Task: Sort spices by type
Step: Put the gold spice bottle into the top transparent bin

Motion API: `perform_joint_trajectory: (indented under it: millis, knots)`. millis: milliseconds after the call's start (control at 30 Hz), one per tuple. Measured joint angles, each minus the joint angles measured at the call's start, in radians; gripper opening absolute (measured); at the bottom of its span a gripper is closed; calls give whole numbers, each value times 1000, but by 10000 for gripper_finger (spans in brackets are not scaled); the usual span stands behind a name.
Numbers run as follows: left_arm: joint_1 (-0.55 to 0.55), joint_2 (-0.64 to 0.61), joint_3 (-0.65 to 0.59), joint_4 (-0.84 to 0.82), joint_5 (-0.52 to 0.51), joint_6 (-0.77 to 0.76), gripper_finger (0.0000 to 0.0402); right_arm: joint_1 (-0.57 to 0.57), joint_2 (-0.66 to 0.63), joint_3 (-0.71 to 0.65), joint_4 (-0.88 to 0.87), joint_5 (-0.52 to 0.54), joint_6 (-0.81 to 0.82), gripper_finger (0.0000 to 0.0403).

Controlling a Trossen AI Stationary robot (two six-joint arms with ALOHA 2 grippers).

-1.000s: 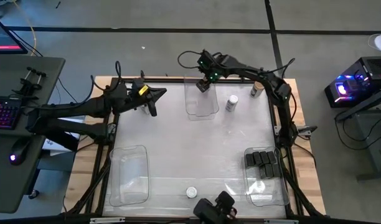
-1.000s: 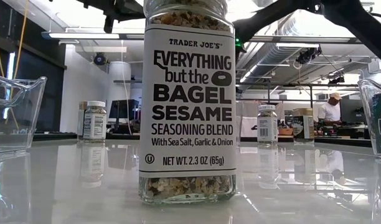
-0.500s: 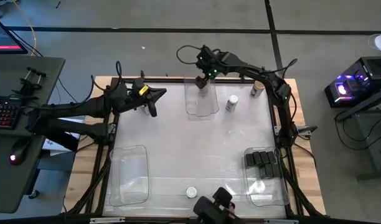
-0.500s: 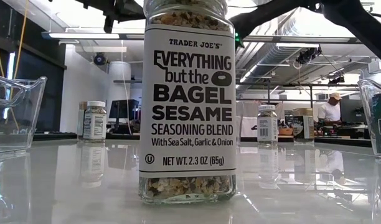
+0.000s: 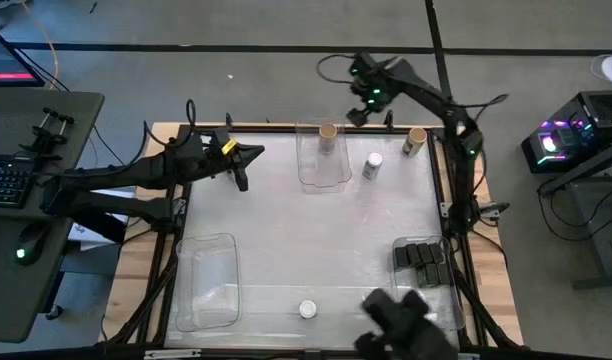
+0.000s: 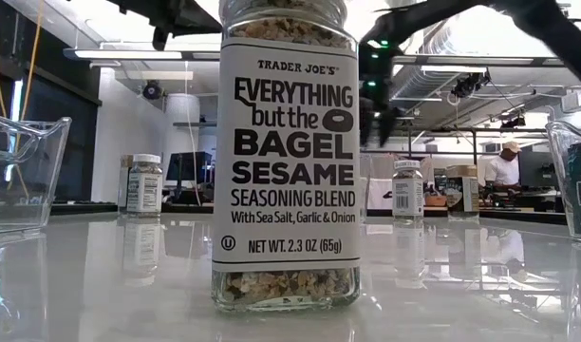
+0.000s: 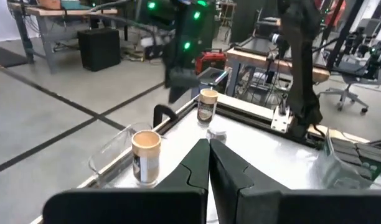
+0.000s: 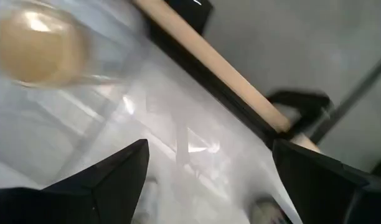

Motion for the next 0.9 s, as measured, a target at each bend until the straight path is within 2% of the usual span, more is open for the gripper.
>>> perform_joint_trajectory:
  millis: [300, 533, 700, 900]
  knots:
    - [10, -13, 0, -38, 0, -27, 0, -202, -288, -350, 10, 75, 136, 317]
    - [42, -13, 0, -39, 2, -71, 0, -287, -363, -594, 73, 54, 188, 316]
    - [53, -13, 0, -37, 63, -89, 0, -287, -362, -651, 206, 17, 199, 316]
    - [50, -13, 0, -39, 90, -124, 0, -287, -360, -655, 191, 64, 168, 316]
